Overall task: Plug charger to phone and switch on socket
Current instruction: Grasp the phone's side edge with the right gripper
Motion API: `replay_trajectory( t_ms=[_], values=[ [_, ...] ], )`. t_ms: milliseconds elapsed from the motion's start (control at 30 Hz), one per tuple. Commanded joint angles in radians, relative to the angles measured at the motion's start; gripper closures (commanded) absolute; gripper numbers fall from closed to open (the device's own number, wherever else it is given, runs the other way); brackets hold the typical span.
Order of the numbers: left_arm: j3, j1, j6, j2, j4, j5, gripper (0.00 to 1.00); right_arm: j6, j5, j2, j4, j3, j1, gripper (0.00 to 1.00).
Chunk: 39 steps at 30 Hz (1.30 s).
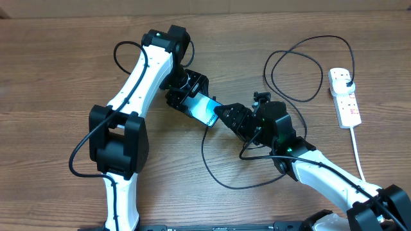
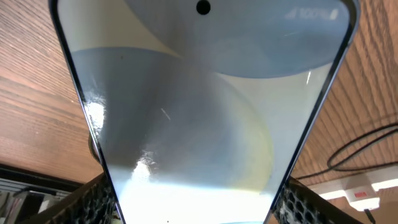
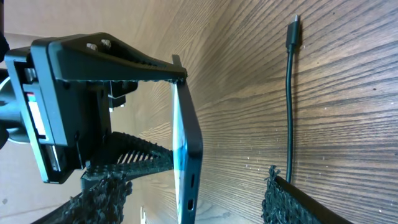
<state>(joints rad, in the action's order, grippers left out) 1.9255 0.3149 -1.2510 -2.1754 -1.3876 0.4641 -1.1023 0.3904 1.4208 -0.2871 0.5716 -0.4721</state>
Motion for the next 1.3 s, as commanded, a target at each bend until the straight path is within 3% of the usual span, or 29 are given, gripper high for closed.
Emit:
replay_trajectory(
  t_ms=[0, 667, 1267],
  values=[
    [0.029, 0.007, -0.018, 0.010, -0.004, 0.051, 0.29, -0.021, -0.024, 0.007, -0.008, 0.024, -0.011, 0.27],
    [0.029, 0.010, -0.048, 0.010, -0.004, 0.080, 0.29, -0.051, -0.081, 0.043, -0.064, 0.024, -0.051, 0.32],
    [0.029, 0.052, -0.066, 0.010, -0.002, 0.095, 0.28, -0.058, -0.102, 0.063, -0.117, 0.024, -0.073, 0.56]
  ],
)
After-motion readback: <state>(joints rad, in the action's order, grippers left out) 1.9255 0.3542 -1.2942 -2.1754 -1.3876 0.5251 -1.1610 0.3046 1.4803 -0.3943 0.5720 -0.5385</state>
